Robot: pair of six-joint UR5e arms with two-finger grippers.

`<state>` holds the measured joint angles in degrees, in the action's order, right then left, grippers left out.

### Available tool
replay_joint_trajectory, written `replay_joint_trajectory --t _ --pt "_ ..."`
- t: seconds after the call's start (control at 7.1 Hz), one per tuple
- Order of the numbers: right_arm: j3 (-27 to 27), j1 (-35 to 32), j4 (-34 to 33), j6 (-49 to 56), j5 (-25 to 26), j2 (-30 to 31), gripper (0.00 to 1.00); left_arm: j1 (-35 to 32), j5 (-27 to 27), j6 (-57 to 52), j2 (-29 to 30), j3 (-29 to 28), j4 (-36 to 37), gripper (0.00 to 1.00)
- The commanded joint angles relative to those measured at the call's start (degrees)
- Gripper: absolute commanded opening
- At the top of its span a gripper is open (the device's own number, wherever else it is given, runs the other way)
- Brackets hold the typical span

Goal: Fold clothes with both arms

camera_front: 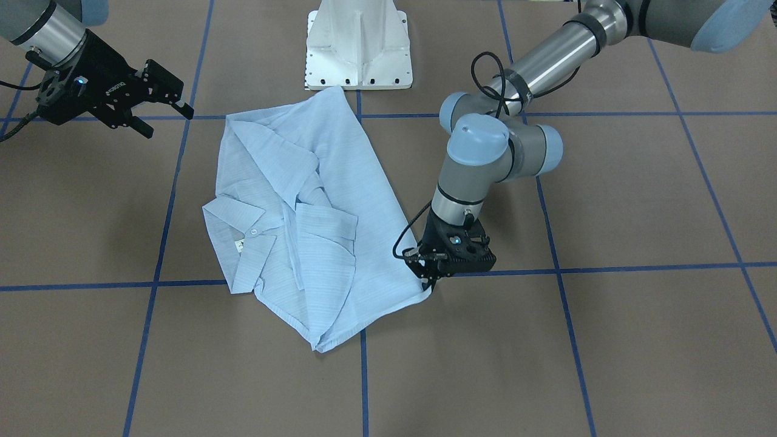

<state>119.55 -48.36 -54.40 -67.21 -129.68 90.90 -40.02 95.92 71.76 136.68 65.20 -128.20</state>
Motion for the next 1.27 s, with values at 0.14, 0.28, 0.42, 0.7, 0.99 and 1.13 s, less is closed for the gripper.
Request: replay_joint_trajectory --t 0.14,0.28,0.42,0.7,0.99,1.13 --pt "0.1 0.0 0.0 -0.1 2.4 0.0 1.00 -1.6 -5.1 -3.8 10.2 -18.3 -14.2 0.00" --pt "-0.1 0.1 0.0 -0.1 3.6 -0.2 1.00 -1.6 -5.2 -3.8 11.5 -20.0 -15.6 0.00" --pt "-0.3 0.1 0.0 -0.1 4.1 -0.5 1.00 -1.5 -5.2 -3.8 11.4 -20.2 -15.9 0.00" --pt "-0.5 0.2 0.0 0.2 5.0 -1.3 1.00 -1.5 -5.2 -3.8 11.4 -20.7 -15.9 0.71" --pt "-1.2 0.3 -0.1 0.8 5.2 -2.5 1.00 -1.9 -4.8 -3.8 11.4 -20.6 -15.9 1.00" --pt "-1.7 0.5 -0.2 0.9 5.1 -3.8 1.00 -2.9 -3.0 -3.9 11.4 -19.2 -15.9 1.00"
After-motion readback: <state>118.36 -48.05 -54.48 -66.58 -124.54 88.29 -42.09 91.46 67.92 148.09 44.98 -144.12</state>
